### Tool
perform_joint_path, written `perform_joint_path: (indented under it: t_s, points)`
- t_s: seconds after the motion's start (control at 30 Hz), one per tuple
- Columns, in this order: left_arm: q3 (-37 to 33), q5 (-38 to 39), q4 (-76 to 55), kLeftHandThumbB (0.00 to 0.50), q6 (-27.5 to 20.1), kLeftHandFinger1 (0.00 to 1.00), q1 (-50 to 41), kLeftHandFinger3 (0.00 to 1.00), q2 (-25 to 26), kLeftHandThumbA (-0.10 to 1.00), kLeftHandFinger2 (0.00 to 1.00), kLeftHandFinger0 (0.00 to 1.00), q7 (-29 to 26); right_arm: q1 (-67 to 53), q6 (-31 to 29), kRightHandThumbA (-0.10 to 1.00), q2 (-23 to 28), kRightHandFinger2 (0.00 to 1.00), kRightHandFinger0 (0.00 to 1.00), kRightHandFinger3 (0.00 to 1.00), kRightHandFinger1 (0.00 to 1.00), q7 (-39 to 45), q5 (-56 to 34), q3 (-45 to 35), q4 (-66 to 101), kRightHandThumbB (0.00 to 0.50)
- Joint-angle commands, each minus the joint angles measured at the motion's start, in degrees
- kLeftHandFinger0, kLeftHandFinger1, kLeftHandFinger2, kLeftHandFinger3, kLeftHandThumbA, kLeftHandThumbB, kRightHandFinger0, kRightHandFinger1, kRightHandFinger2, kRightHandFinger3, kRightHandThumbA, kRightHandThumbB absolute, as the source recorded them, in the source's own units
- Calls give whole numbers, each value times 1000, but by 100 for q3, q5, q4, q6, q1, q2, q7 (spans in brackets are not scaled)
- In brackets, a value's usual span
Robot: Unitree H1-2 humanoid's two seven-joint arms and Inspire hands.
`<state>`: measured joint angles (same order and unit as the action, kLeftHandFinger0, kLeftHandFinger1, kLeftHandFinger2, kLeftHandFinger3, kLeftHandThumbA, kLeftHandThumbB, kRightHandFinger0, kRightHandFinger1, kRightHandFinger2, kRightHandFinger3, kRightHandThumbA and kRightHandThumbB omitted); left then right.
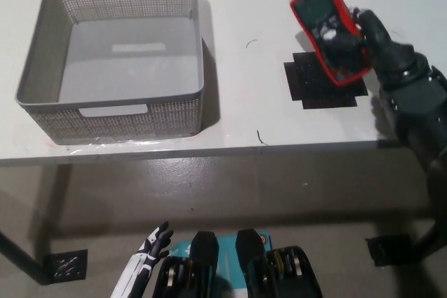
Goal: Use the right hand to pick up a multimeter on the right side and put it into a container on the left side
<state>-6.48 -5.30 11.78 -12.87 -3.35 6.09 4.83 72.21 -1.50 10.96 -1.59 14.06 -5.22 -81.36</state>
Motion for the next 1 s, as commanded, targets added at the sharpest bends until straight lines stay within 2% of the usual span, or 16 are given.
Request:
perform_joint_path:
  t_s: [0.0, 0.07, 0.17, 0.23, 0.27, 0.3, 0.37, 0.4, 0.47, 0.53, 0.6, 0.73, 0.9, 0.97]
  points:
    - [55, 37, -67, 441, -287, 1000, -47, 1000, 36, 1000, 1000, 1000, -16, 1208, -8, -100, -175, 767, 0, 731, 383, 185, -956, -574, 284, 188]
    - [61, 39, -63, 444, -290, 1000, -53, 1000, 29, 1000, 1000, 1000, -25, 1296, 54, -100, -238, 741, 0, 745, 302, 175, -969, -642, 283, 171]
    - [51, 3, -126, 467, -220, 1000, -94, 1000, 35, 1000, 1000, 1000, -28, 1497, -31, -100, -413, 611, 0, 688, 168, 226, -776, -449, 326, 178]
    - [53, 31, -123, 463, -229, 1000, -97, 1000, 28, 1000, 1000, 1000, -17, 1594, -90, -100, -512, 603, 0, 683, 145, 306, -756, -373, 352, 190]
    - [57, 56, -133, 462, -219, 1000, -102, 1000, 23, 1000, 1000, 1000, -6, 1637, -127, -100, -577, 626, 0, 688, 163, 325, -792, -385, 359, 200]
    - [54, 43, -137, 465, -208, 1000, -101, 1000, 26, 1000, 1000, 1000, -7, 1697, -128, -100, -653, 634, 0, 659, 194, 310, -793, -368, 361, 181]
    - [46, 4, -149, 454, -211, 1000, -93, 1000, 29, 1000, 1000, 1000, -21, 1844, -40, -100, -816, 627, 0, 667, 206, 251, -807, -344, 368, 185]
    - [37, -58, -139, 453, -248, 1000, -96, 1000, 23, 1000, 1000, 1000, -61, 1891, -18, -100, -889, 653, 0, 700, 225, 249, -852, -368, 372, 184]
    - [3, -184, -144, 455, -282, 1000, -100, 1000, 33, 1000, 1000, 1000, -105, 2002, -2, -100, -1086, 772, 0, 801, 297, 292, -936, -400, 392, 169]
    - [-12, -211, -168, 459, -242, 1000, -96, 1000, 52, 1000, 1000, 1000, -86, 2092, 67, -100, -1221, 799, 0, 796, 319, 242, -929, -358, 368, 172]
    - [-31, -251, -134, 425, -318, 1000, -98, 1000, 56, 1000, 1000, 1000, -89, 2151, 116, -100, -1420, 798, 0, 799, 339, 198, -920, -300, 360, 173]
    - [-78, -348, -128, 386, -439, 1000, -111, 1000, 107, 1000, 1000, 1000, -69, 2129, -9, -100, -1730, 796, 0, 770, 452, 81, -538, 182, 328, 164]
    - [-83, -313, -80, 384, -518, 1000, -86, 1000, 115, 1000, 1000, 1000, -31, 1975, -91, -100, -1999, 751, 0, 729, 445, -133, -296, 774, 306, 156]
    - [-96, -282, -69, 375, -538, 1000, -73, 1000, 116, 1000, 1000, 1000, 3, 1861, -192, -100, -2073, 723, 0, 672, 422, -208, -261, 913, 270, 163]
